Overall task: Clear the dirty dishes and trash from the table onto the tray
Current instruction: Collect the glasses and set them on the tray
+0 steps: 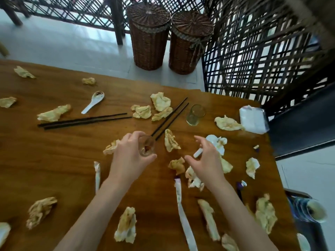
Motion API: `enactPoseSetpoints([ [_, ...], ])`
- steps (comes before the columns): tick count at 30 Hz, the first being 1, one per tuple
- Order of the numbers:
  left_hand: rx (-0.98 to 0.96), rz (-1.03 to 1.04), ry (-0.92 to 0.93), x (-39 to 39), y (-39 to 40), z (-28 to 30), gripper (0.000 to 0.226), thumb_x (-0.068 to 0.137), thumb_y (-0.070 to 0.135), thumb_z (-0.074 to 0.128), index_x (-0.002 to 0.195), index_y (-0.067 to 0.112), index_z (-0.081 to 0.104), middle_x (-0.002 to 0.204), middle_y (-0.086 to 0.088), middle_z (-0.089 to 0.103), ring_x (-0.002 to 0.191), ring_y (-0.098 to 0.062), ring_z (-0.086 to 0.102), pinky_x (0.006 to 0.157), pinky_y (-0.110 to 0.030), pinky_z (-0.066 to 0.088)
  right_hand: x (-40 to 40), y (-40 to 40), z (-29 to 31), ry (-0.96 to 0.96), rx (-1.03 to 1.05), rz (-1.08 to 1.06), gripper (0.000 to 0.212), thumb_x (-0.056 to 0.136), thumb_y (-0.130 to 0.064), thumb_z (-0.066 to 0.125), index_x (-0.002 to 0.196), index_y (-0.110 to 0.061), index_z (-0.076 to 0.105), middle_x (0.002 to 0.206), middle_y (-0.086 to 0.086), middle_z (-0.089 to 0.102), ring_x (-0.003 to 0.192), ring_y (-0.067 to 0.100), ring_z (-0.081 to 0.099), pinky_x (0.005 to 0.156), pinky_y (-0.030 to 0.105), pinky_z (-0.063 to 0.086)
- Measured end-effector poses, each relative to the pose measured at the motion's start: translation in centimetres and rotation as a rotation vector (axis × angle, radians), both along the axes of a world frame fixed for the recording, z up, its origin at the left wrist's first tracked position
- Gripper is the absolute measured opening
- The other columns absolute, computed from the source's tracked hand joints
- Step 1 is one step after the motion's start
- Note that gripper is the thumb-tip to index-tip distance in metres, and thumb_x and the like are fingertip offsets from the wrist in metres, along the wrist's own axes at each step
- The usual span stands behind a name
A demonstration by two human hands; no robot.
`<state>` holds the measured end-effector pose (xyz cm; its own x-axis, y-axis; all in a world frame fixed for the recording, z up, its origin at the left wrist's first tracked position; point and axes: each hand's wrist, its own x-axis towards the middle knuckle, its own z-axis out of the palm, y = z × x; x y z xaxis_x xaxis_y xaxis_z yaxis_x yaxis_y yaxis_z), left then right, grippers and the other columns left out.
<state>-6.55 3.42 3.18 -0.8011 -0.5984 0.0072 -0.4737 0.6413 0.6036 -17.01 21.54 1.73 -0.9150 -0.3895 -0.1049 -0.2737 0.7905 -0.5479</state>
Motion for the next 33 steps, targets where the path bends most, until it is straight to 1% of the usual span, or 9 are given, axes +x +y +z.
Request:
enactPoseSetpoints([
  [5,0.029,0.020,0.027,-4.5,0.8,-0.2,0.064,0.063,0.034,0.084,0.119,0.021,0.057,0.110,0.003,0.059,0.093,-0.005,0.047,0.078,-0.016,0.043,-6.3,-0.6,-0.7,0.096,-0.061,0.004,0.064,0.076,-0.028,0.075,0.133,-0.022,0.045,0.129,-0.001,0.053,0.118,0.014,0.049,0.092,0.025,0.041],
  [9,0.040,0.014,0.032,-6.8,1.0,-0.5,0.063,0.065,0.031,0.084,0.120,0.018,0.057,0.111,0.002,0.060,0.094,-0.004,0.047,0.080,-0.015,0.041,-10.5,-1.8,-1.5,0.177,-0.070,-0.028,0.070,0.072,-0.032,0.079,0.132,-0.021,0.046,0.132,0.002,0.048,0.119,0.017,0.049,0.088,0.020,0.038],
  [11,0.037,0.017,0.030,-7.4,1.0,-0.6,0.063,0.065,0.031,0.084,0.120,0.019,0.057,0.111,0.003,0.059,0.093,-0.004,0.046,0.082,-0.016,0.042,-12.0,-2.6,-1.9,0.167,-0.061,-0.027,0.078,0.070,-0.033,0.080,0.136,-0.023,0.041,0.137,0.004,0.043,0.123,0.019,0.046,0.090,0.022,0.039],
  [13,0.034,0.020,0.025,-7.9,1.0,-0.7,0.064,0.064,0.031,0.085,0.121,0.019,0.056,0.112,0.003,0.059,0.094,-0.004,0.045,0.083,-0.017,0.043,-13.2,-3.4,-2.4,0.107,-0.069,-0.009,0.084,0.070,-0.032,0.080,0.140,-0.024,0.034,0.141,0.004,0.041,0.126,0.021,0.044,0.096,0.031,0.042],
  [16,0.023,0.023,0.018,-8.2,0.9,-0.8,0.065,0.063,0.033,0.085,0.120,0.020,0.057,0.112,0.004,0.059,0.094,-0.004,0.046,0.084,-0.019,0.046,-14.2,-4.3,-3.2,0.067,-0.052,0.014,0.077,0.072,-0.027,0.079,0.137,-0.021,0.038,0.134,0.004,0.049,0.122,0.022,0.048,0.092,0.031,0.044],
  [21,0.008,0.029,0.020,-8.0,0.7,-0.5,0.064,0.061,0.034,0.086,0.118,0.021,0.058,0.110,0.004,0.060,0.093,-0.005,0.047,0.081,-0.016,0.043,-14.4,-4.1,-3.4,0.082,-0.081,0.001,0.065,0.068,-0.022,0.082,0.125,-0.018,0.050,0.120,0.004,0.059,0.112,0.021,0.055,0.080,0.020,0.042],
  [26,-0.013,0.030,0.015,-7.1,1.0,0.4,0.065,0.061,0.034,0.086,0.118,0.021,0.058,0.108,0.004,0.060,0.091,-0.005,0.048,0.077,-0.014,0.042,-12.1,-2.4,-2.2,0.076,-0.114,0.019,0.066,0.064,-0.022,0.085,0.122,-0.019,0.053,0.117,0.002,0.061,0.108,0.018,0.056,0.083,0.022,0.045],
  [31,0.000,-0.008,0.014,-4.5,2.0,2.4,0.065,0.061,0.034,0.085,0.118,0.021,0.058,0.104,0.007,0.057,0.092,-0.005,0.050,0.076,-0.015,0.046,-7.5,0.1,0.6,0.071,-0.150,-0.006,0.068,0.061,-0.023,0.086,0.121,-0.020,0.054,0.114,-0.001,0.062,0.097,0.006,0.050,0.079,0.018,0.045],
  [33,0.007,-0.028,0.002,-3.1,2.5,3.1,0.064,0.060,0.034,0.086,0.117,0.022,0.058,0.102,0.011,0.056,0.091,-0.004,0.050,0.074,-0.011,0.043,-5.0,1.1,1.9,0.045,-0.151,-0.020,0.069,0.060,-0.025,0.087,0.121,-0.020,0.053,0.112,-0.002,0.062,0.099,0.010,0.054,0.081,0.021,0.050],
])
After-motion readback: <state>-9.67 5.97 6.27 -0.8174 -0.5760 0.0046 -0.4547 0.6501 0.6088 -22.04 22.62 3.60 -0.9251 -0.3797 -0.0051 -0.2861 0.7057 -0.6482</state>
